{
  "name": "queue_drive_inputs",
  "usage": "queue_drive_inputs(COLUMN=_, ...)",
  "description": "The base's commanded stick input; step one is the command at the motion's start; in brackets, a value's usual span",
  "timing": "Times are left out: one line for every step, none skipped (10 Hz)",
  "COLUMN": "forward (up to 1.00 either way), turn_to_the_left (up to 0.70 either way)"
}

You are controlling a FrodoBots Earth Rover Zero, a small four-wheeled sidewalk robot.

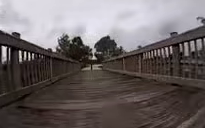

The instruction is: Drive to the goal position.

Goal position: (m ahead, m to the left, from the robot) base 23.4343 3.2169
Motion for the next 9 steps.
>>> queue_drive_inputs(forward=0.85, turn_to_the_left=0.00)
queue_drive_inputs(forward=0.85, turn_to_the_left=0.00)
queue_drive_inputs(forward=0.85, turn_to_the_left=0.00)
queue_drive_inputs(forward=0.85, turn_to_the_left=0.00)
queue_drive_inputs(forward=0.85, turn_to_the_left=0.00)
queue_drive_inputs(forward=0.85, turn_to_the_left=0.00)
queue_drive_inputs(forward=0.85, turn_to_the_left=0.00)
queue_drive_inputs(forward=0.85, turn_to_the_left=0.00)
queue_drive_inputs(forward=0.85, turn_to_the_left=0.00)
